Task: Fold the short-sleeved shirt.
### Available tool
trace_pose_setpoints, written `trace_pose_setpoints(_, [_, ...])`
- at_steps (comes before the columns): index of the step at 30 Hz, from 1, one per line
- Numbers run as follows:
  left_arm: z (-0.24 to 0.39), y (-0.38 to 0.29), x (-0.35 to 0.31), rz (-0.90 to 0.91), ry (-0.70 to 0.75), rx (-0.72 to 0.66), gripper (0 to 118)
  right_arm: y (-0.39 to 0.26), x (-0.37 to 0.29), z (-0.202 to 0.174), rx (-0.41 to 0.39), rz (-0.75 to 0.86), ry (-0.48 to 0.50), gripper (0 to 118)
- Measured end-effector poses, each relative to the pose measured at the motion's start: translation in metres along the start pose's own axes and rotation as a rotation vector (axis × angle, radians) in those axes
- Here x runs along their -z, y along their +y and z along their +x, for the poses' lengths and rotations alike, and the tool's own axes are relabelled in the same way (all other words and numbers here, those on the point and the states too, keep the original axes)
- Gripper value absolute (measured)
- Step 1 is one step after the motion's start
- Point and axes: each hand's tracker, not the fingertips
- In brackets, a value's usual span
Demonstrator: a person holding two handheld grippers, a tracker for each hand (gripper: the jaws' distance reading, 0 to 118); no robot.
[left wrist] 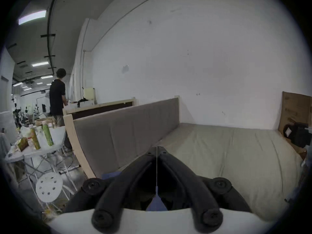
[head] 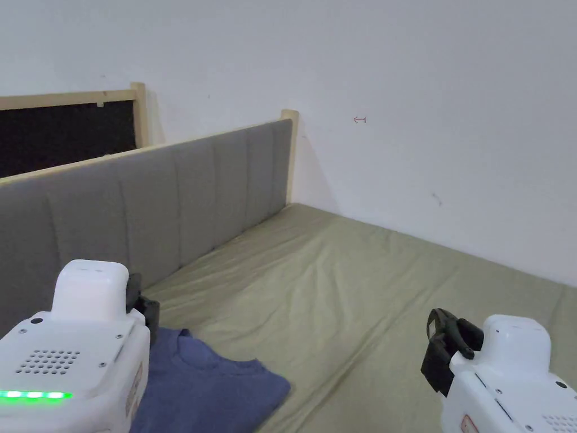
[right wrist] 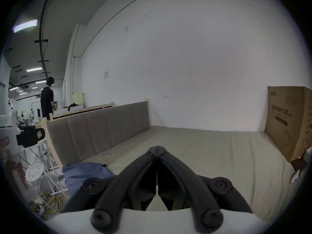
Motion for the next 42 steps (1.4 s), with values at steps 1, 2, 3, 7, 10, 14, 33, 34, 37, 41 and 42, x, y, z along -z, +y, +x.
trace_pose_setpoints(1, [0.000, 0.001, 0.006, -0.039, -0.023, -0.003, 0, -0.002, 0.001, -0.001, -0.010, -0.013, 0.008, 0])
trace_pose_setpoints(2, [-0.002, 0.002, 0.021, -0.111, -0.053, -0.004, 0, -0.003, -0.001, -0.001, -0.025, -0.030, 0.019, 0])
trace_pose_setpoints(3, [-0.005, 0.002, 0.039, -0.210, -0.092, -0.003, 0, -0.004, -0.002, -0.001, -0.041, -0.046, 0.031, 0])
trace_pose_setpoints(7, [-0.020, -0.031, 0.144, -0.774, -0.310, -0.145, 0, -0.009, -0.009, 0.014, -0.100, -0.079, 0.051, 0])
trace_pose_setpoints(10, [-0.022, -0.076, 0.201, -0.975, -0.300, -0.196, 0, -0.014, -0.007, 0.025, -0.111, -0.126, 0.022, 0])
trace_pose_setpoints(14, [-0.018, -0.109, 0.241, -0.995, -0.189, -0.190, 1, -0.026, -0.003, 0.040, -0.100, -0.181, 0.009, 0])
trace_pose_setpoints(33, [0.013, -0.192, 0.283, -1.086, -0.182, -0.067, 118, -0.056, 0.016, 0.024, -0.179, -0.330, 0.124, 0])
trace_pose_setpoints(34, [0.013, -0.189, 0.284, -1.090, -0.176, -0.067, 118, -0.057, 0.016, 0.023, -0.184, -0.331, 0.129, 0])
trace_pose_setpoints(37, [0.018, -0.189, 0.286, -1.112, -0.118, -0.064, 118, -0.057, 0.017, 0.021, -0.187, -0.332, 0.135, 0])
trace_pose_setpoints(41, [0.014, -0.190, 0.275, -1.104, -0.121, -0.054, 118, -0.058, 0.017, 0.023, -0.185, -0.331, 0.107, 0])
trace_pose_setpoints(42, [0.013, -0.191, 0.274, -1.097, -0.124, -0.058, 118, -0.058, 0.017, 0.025, -0.176, -0.335, 0.102, 0])
